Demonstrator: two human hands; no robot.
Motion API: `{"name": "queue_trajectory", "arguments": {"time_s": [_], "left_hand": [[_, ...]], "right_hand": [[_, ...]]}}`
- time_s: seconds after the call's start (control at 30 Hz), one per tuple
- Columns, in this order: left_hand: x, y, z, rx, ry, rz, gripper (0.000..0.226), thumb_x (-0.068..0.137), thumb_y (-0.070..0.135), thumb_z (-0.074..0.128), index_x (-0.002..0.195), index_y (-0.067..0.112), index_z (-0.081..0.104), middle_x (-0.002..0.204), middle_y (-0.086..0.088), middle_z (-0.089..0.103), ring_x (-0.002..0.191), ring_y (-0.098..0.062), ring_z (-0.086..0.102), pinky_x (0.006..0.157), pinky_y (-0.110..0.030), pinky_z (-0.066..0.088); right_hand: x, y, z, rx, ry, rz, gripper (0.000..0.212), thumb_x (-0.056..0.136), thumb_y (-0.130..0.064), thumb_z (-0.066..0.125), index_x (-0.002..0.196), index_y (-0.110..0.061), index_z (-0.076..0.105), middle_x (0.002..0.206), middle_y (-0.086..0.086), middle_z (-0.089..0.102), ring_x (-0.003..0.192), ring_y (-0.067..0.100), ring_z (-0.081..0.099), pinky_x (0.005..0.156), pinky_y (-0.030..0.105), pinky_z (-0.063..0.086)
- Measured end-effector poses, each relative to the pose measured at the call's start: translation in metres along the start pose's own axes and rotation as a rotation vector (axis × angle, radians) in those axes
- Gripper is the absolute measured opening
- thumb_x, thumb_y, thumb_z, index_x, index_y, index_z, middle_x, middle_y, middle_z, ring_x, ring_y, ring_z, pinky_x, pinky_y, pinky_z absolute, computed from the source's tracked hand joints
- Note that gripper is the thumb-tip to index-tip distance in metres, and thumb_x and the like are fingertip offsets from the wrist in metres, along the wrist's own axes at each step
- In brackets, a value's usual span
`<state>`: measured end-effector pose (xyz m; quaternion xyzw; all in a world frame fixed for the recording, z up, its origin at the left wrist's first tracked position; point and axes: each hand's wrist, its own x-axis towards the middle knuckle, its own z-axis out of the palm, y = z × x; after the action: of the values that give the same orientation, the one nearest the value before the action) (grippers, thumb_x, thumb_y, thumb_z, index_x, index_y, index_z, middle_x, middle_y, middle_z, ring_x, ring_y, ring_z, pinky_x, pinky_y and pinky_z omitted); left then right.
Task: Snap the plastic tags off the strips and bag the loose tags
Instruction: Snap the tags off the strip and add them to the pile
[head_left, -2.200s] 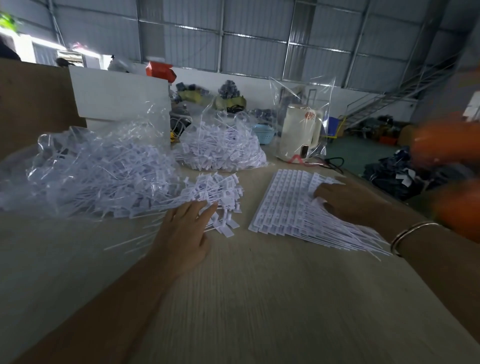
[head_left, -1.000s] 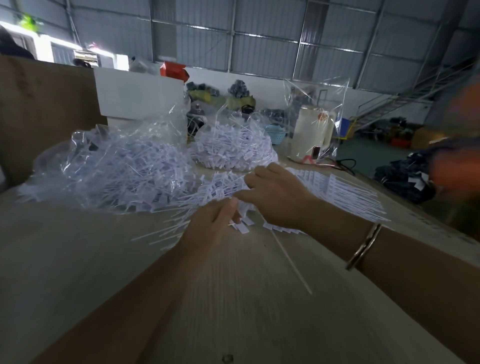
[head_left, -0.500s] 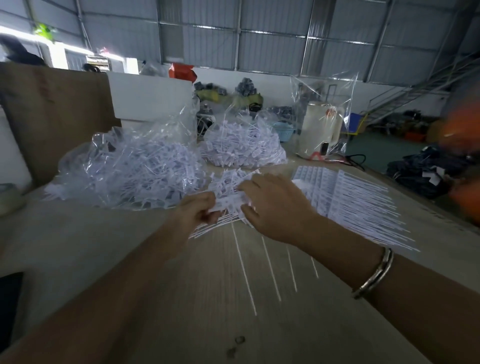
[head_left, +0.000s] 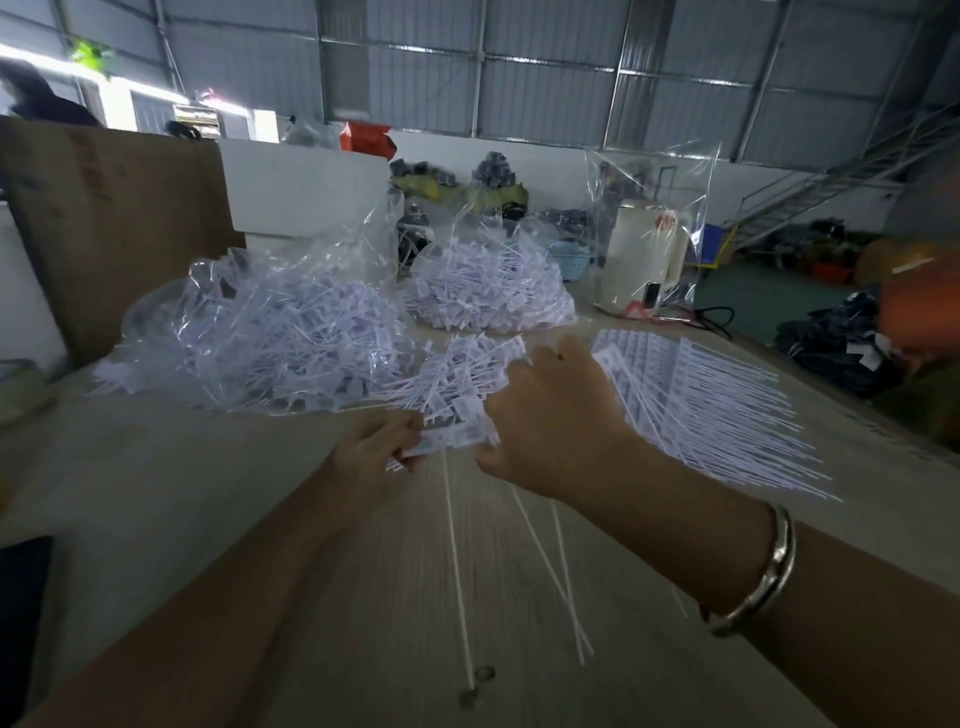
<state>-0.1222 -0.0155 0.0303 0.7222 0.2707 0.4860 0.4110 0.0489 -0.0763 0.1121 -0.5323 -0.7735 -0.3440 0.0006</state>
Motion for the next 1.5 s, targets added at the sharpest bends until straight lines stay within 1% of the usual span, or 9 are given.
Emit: {"name": "queue_trajectory", "arguments": {"time_s": [0.13, 0.43, 0.77, 0.9, 1.0, 1.1, 1.17, 1.33, 1.5], "left_hand": [[-0.002, -0.004, 0.007, 0.196, -0.136, -0.055, 0.031, 0.085, 0.009, 0.05, 0.055, 0.016, 0.051, 0.052, 0.009, 0.049, 0.055, -0.003, 0.045, 0.059, -0.019, 0.033], [-0.005, -0.012, 0.019, 0.614, -0.282, -0.017, 0.027, 0.094, 0.026, 0.053, 0.068, 0.02, 0.05, 0.063, 0.007, 0.05, 0.059, -0.005, 0.046, 0.06, -0.025, 0.037], [-0.002, -0.01, 0.016, 0.456, -0.253, 0.045, 0.036, 0.085, 0.037, 0.056, 0.075, 0.002, 0.053, 0.063, 0.006, 0.044, 0.057, 0.0, 0.039, 0.055, -0.016, 0.031], [-0.004, -0.01, 0.009, 0.402, -0.235, 0.004, 0.026, 0.087, 0.032, 0.055, 0.072, 0.011, 0.056, 0.064, 0.012, 0.055, 0.062, 0.0, 0.048, 0.06, -0.015, 0.037], [-0.004, -0.012, 0.012, 0.451, -0.294, -0.015, 0.021, 0.091, 0.021, 0.058, 0.071, 0.016, 0.058, 0.067, 0.009, 0.058, 0.065, -0.003, 0.052, 0.063, -0.018, 0.039], [-0.003, -0.014, 0.021, 0.658, -0.304, 0.092, 0.012, 0.088, 0.018, 0.062, 0.077, 0.015, 0.058, 0.074, 0.005, 0.054, 0.067, -0.007, 0.05, 0.062, -0.023, 0.039], [-0.004, -0.011, 0.022, 0.594, -0.258, 0.078, 0.009, 0.091, 0.015, 0.058, 0.083, 0.02, 0.058, 0.08, 0.006, 0.054, 0.072, -0.005, 0.051, 0.066, -0.022, 0.038], [-0.004, -0.002, 0.031, 0.348, -0.24, 0.038, 0.037, 0.091, 0.031, 0.049, 0.071, 0.0, 0.057, 0.076, -0.013, 0.053, 0.073, -0.021, 0.052, 0.071, -0.032, 0.04], [-0.003, -0.008, 0.03, 0.438, -0.233, -0.015, 0.015, 0.089, 0.013, 0.061, 0.076, 0.004, 0.061, 0.07, -0.001, 0.056, 0.063, -0.01, 0.055, 0.065, -0.032, 0.046]], "right_hand": [[-0.008, -0.008, 0.028, 0.092, -0.198, 0.065, 0.045, 0.083, -0.059, 0.041, 0.095, -0.022, 0.064, 0.088, 0.001, 0.058, 0.08, 0.021, 0.052, 0.073, 0.037, 0.026], [-0.035, -0.007, 0.089, 0.509, -0.077, -0.052, 0.034, 0.091, -0.043, 0.039, 0.117, -0.029, 0.056, 0.11, -0.006, 0.061, 0.103, 0.014, 0.055, 0.089, 0.031, 0.035], [-0.032, -0.006, 0.094, 0.865, -0.048, 0.037, 0.032, 0.097, -0.042, 0.038, 0.113, -0.029, 0.063, 0.102, -0.008, 0.065, 0.091, 0.01, 0.056, 0.077, 0.027, 0.04], [-0.037, 0.009, 0.098, 1.14, -0.037, 0.358, 0.026, 0.098, -0.037, 0.038, 0.095, -0.033, 0.064, 0.074, -0.017, 0.061, 0.067, -0.003, 0.058, 0.069, 0.016, 0.046], [-0.047, 0.015, 0.098, 0.977, -0.072, 0.244, 0.014, 0.095, -0.039, 0.044, 0.091, -0.041, 0.057, 0.08, -0.02, 0.058, 0.071, -0.005, 0.054, 0.066, 0.015, 0.04], [-0.043, -0.001, 0.093, 0.828, -0.011, 0.066, 0.025, 0.09, -0.043, 0.053, 0.107, -0.028, 0.062, 0.096, -0.009, 0.064, 0.086, 0.007, 0.056, 0.077, 0.025, 0.042], [-0.039, -0.011, 0.089, 0.748, 0.091, 0.034, 0.03, 0.089, -0.044, 0.054, 0.103, -0.019, 0.062, 0.094, -0.001, 0.065, 0.085, 0.015, 0.057, 0.077, 0.031, 0.04], [-0.038, -0.016, 0.08, 0.749, 0.223, -0.001, 0.023, 0.083, -0.034, 0.066, 0.091, -0.012, 0.062, 0.081, 0.004, 0.064, 0.073, 0.022, 0.059, 0.069, 0.03, 0.037], [-0.039, 0.007, 0.083, 0.853, 0.127, 0.01, 0.021, 0.079, -0.032, 0.059, 0.092, -0.017, 0.065, 0.081, -0.003, 0.065, 0.072, 0.015, 0.058, 0.068, 0.032, 0.044]]}}
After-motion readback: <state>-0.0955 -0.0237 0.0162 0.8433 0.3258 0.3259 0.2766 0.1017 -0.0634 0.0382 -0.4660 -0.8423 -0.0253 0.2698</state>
